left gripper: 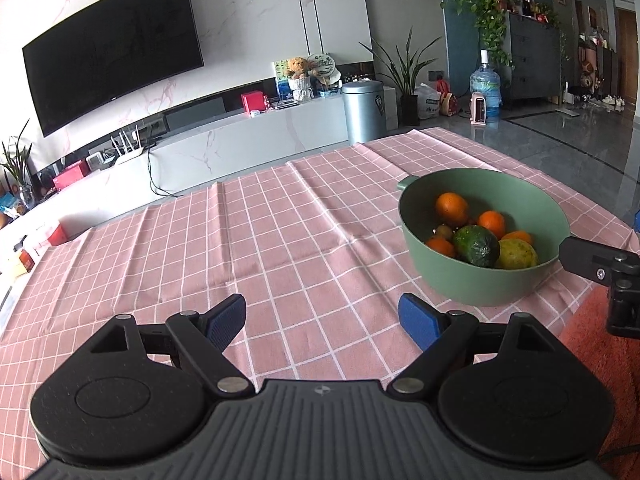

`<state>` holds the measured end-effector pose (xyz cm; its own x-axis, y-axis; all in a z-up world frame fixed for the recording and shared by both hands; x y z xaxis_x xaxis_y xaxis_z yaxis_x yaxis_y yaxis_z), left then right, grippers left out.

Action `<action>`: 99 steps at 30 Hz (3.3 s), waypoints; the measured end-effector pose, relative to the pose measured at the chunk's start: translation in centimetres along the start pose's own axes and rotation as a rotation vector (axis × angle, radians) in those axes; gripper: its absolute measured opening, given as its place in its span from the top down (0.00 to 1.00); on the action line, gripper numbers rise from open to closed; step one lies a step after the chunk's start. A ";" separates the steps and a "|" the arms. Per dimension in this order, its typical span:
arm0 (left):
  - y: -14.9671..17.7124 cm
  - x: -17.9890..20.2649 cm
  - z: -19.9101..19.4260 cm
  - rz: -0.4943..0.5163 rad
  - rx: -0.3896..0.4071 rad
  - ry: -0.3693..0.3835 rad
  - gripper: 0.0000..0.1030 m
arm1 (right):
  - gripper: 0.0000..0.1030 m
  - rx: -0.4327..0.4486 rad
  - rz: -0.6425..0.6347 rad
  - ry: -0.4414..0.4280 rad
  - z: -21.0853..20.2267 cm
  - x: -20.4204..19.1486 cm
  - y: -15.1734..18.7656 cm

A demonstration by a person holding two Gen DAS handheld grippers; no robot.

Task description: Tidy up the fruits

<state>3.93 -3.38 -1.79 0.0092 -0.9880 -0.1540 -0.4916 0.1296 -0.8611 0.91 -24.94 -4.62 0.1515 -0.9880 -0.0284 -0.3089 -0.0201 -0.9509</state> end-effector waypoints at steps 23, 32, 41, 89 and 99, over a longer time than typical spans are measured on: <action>-0.3 -0.5 -0.6 -0.008 0.009 -0.008 0.02 | 0.05 -0.007 -0.025 0.009 0.2 -0.4 -0.1; -0.3 -0.6 -0.8 -0.011 0.010 -0.009 0.02 | 0.05 -0.003 -0.028 0.010 0.2 -0.4 0.0; -0.3 -0.7 -0.9 -0.013 0.008 -0.009 0.02 | 0.05 -0.003 -0.028 0.010 0.1 -0.4 0.0; -0.3 -0.9 -0.9 -0.017 0.005 -0.009 0.02 | 0.04 -0.004 -0.028 0.010 0.1 -0.5 -0.1; -0.1 -1.0 -0.9 -0.020 0.000 -0.011 0.02 | 0.04 -0.003 -0.028 0.010 0.1 -0.5 -0.1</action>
<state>3.17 -2.53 -1.11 0.0288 -0.9895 -0.1416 -0.4909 0.1094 -0.8643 0.93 -24.43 -4.51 0.1507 -0.9886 0.0018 -0.3078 -0.0487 -0.9502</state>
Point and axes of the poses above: each gripper's, at about its wrist camera, not at the fingertips, and z roughly the way its jaws point, x to its right, y to its underside, the point moved 3 cm from there along z, roughly the way its jaws point, and after that the axes turned 7 degrees about x, right-handed, at the moved point
